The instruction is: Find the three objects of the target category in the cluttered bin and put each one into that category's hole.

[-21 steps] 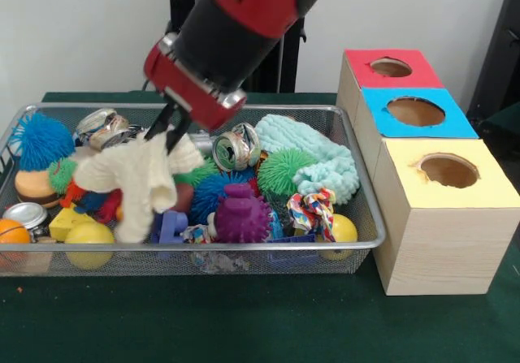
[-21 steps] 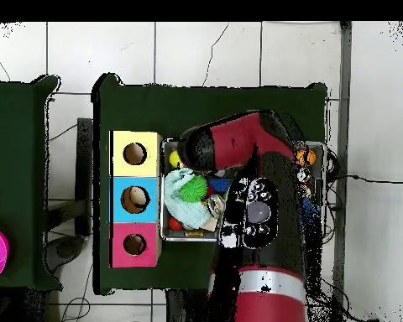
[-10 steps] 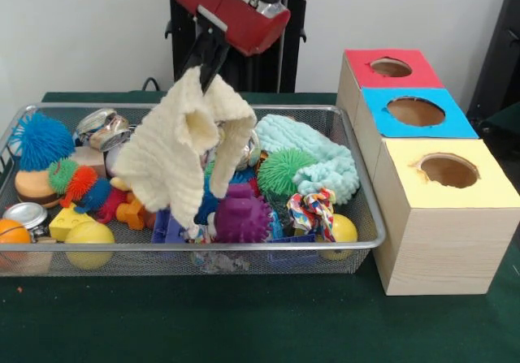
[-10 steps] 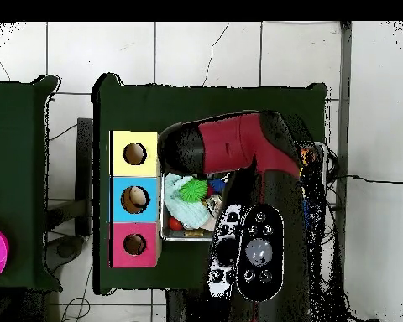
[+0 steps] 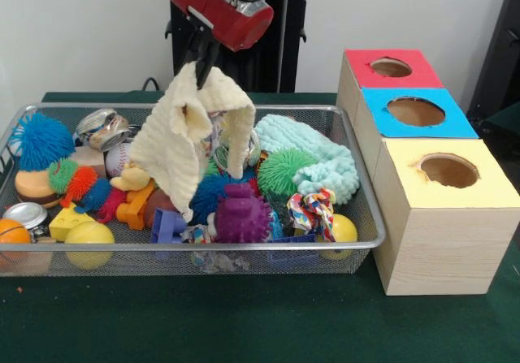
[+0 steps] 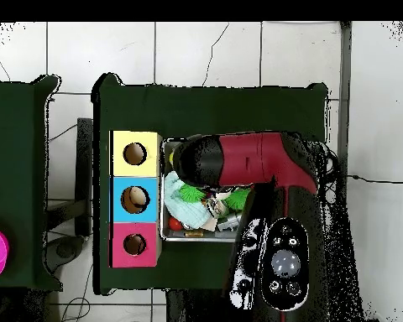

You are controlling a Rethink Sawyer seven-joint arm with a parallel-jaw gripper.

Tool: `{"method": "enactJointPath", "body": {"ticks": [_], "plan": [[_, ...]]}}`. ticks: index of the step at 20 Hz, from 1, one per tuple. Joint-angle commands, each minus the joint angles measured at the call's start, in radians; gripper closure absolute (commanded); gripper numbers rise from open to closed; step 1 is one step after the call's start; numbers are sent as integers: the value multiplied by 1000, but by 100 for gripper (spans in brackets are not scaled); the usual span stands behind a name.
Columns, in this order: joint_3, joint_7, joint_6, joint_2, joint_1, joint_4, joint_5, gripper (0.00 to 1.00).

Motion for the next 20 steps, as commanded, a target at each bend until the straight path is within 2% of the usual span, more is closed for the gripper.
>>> {"method": "enactJointPath", "body": {"ticks": [1, 8, 12, 13, 20], "plan": [[75, -27, 28, 26, -18, 177, 71, 100], [80, 17, -25, 24, 2, 222, 120, 100], [68, 10, -65, 32, 13, 216, 99, 100], [66, 4, -74, 33, 14, 214, 91, 0], [65, -2, -104, 33, 5, 216, 86, 0]]}}
